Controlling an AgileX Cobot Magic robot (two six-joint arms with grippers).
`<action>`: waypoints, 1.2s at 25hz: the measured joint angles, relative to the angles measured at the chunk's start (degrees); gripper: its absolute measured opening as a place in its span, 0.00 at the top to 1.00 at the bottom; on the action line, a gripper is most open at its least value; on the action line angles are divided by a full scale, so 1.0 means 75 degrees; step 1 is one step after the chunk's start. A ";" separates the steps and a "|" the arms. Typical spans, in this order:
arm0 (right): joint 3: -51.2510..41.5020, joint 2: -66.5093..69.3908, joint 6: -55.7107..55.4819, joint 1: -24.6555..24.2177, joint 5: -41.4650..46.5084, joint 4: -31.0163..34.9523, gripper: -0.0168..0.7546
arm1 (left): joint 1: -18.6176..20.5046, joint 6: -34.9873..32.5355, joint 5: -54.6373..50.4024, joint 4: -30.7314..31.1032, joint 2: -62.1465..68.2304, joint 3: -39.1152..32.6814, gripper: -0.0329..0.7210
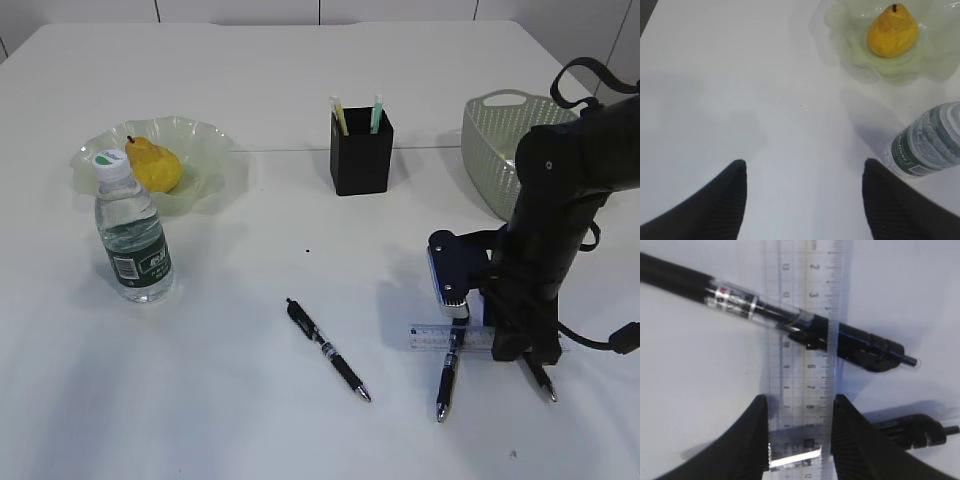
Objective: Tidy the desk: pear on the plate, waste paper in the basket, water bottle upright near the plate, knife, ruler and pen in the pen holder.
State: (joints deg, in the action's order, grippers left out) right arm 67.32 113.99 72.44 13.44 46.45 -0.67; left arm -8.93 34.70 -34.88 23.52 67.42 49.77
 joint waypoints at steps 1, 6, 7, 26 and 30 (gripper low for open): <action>0.0000 0.0000 0.0000 0.0000 0.0000 0.0000 0.61 | 0.0000 0.0000 0.0000 0.0000 0.0000 0.0000 0.28; 0.0000 -0.0076 0.0000 0.0000 0.0013 -0.0004 0.61 | 0.0000 0.0000 0.0018 0.0000 0.0000 0.0000 0.28; 0.0019 -0.0089 0.0000 0.0000 0.0042 -0.0004 0.61 | 0.0000 0.0000 0.0018 0.0000 0.0000 0.0000 0.28; 0.2178 -0.0116 -0.0174 0.0000 0.0075 0.1513 0.61 | 0.0000 0.0000 0.0071 0.0000 0.0000 0.0000 0.28; 0.2375 -0.0116 -0.0174 0.0000 -0.0593 0.2127 0.61 | 0.0000 0.0000 0.0098 0.0000 0.0000 0.0000 0.28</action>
State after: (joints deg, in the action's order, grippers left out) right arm 85.13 113.11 71.13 13.44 42.00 15.29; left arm -8.93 34.70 -34.15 23.52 67.42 49.77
